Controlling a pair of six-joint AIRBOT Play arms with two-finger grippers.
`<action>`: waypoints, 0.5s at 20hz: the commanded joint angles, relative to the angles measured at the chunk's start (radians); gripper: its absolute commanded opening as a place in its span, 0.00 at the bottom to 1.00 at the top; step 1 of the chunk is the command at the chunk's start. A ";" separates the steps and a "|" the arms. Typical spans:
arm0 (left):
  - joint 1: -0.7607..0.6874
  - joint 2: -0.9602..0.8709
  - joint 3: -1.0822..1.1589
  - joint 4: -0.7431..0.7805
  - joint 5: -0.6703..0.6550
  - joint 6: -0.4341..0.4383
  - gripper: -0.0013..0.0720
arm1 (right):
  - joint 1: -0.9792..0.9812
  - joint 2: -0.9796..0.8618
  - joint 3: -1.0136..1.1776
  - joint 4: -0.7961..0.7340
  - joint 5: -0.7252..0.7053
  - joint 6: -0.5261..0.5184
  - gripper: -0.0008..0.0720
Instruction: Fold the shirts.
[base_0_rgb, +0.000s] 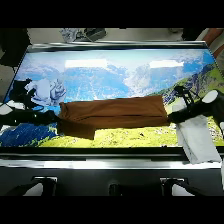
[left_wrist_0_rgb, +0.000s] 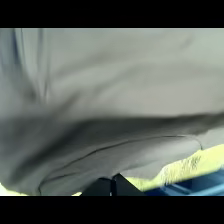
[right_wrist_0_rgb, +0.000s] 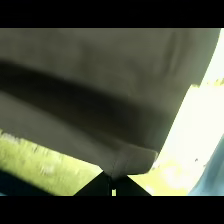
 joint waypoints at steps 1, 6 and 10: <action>0.013 -0.164 0.188 0.002 0.026 -0.019 0.06 | 0.058 -0.154 0.220 -0.044 -0.061 0.068 0.08; 0.000 -0.449 0.388 0.002 0.031 -0.076 0.06 | 0.108 -0.422 0.465 -0.043 -0.092 0.152 0.08; -0.002 -0.579 0.417 0.002 0.037 -0.111 0.06 | 0.108 -0.525 0.475 -0.036 -0.088 0.184 0.08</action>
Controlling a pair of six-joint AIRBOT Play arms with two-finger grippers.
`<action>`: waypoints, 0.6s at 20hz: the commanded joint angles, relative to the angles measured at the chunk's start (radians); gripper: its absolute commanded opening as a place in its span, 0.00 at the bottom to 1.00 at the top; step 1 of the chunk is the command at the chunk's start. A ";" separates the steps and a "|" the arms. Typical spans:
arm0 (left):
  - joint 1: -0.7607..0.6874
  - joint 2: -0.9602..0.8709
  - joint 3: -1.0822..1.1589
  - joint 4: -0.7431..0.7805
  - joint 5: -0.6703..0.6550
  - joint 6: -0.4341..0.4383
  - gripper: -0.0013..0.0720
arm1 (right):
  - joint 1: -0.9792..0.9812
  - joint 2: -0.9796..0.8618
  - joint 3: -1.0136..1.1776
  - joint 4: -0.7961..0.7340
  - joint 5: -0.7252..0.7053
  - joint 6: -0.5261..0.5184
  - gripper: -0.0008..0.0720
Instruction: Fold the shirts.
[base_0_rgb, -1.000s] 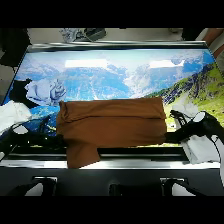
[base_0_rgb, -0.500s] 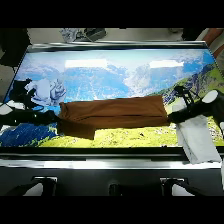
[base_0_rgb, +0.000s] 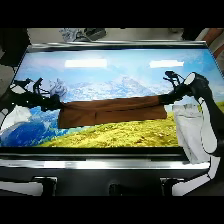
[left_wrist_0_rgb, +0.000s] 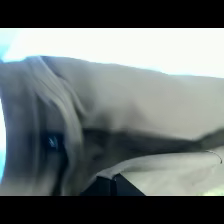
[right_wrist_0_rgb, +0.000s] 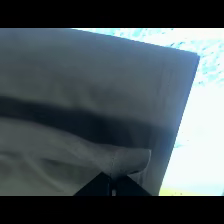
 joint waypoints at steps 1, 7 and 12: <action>-0.005 -0.118 0.040 -0.001 0.000 -0.062 0.06 | 0.013 -0.095 0.038 0.015 -0.007 0.033 0.08; 0.008 -0.116 0.094 -0.003 -0.106 -0.079 0.48 | -0.035 -0.048 0.039 0.070 0.047 -0.002 0.77; -0.006 -0.035 0.138 -0.005 -0.207 -0.042 0.48 | -0.205 -0.049 0.039 0.278 0.111 -0.049 0.98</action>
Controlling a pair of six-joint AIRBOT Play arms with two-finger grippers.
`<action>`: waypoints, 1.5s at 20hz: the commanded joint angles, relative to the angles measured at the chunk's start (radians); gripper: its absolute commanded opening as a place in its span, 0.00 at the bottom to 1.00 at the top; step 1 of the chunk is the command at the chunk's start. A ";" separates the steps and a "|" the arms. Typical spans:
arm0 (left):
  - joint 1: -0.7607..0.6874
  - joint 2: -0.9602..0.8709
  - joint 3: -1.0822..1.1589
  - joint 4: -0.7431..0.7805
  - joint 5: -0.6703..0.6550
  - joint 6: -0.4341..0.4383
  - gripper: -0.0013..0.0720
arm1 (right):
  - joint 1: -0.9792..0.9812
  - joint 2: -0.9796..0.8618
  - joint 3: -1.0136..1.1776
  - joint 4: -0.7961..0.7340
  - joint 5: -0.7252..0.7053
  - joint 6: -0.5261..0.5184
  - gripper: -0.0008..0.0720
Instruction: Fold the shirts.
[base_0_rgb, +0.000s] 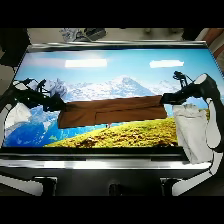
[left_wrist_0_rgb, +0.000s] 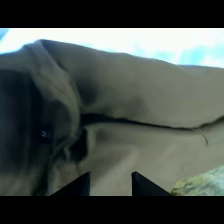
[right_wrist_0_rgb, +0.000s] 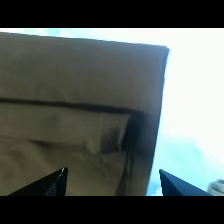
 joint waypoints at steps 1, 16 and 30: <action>-0.016 0.068 0.019 -0.005 -0.038 0.019 0.48 | -0.078 -0.028 0.001 0.118 0.070 -0.009 0.98; -0.278 0.237 0.019 -0.005 0.063 0.019 0.45 | 0.067 -0.122 0.001 0.165 0.044 0.092 0.09; -0.766 -0.200 0.020 -0.684 0.577 0.023 0.07 | 0.072 0.504 0.001 0.169 0.349 0.067 0.08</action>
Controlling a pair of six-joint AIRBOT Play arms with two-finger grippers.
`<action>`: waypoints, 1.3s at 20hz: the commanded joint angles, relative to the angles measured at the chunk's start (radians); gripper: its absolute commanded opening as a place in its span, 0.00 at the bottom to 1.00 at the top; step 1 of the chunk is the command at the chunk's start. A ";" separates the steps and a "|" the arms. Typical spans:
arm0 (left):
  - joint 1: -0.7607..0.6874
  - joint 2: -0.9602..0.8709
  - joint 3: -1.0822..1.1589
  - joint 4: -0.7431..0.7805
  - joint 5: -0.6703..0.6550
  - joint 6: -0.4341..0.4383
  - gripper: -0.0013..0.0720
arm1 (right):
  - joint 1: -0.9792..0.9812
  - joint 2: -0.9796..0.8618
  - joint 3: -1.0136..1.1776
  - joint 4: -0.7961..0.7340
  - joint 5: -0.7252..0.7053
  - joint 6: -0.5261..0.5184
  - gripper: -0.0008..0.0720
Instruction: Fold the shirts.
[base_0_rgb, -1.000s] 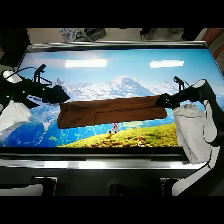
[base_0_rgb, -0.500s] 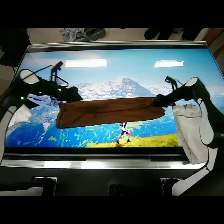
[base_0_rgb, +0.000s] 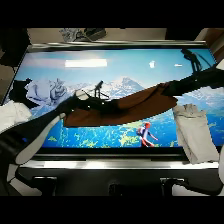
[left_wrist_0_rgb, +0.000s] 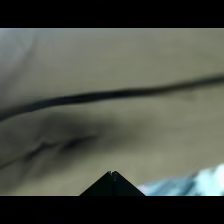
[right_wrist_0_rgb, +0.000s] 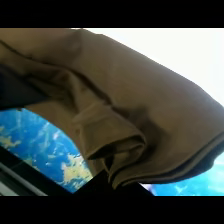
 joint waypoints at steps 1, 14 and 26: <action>-0.119 -0.109 0.002 -0.346 0.148 0.015 0.07 | 0.001 0.148 0.000 0.002 0.106 0.043 0.08; 0.010 0.076 0.001 -0.138 0.050 0.239 0.06 | 0.121 0.171 0.000 0.085 -0.097 0.069 0.08; 0.621 0.660 0.001 0.304 -0.155 0.087 0.07 | 0.702 -0.410 0.000 0.418 -0.583 0.058 0.16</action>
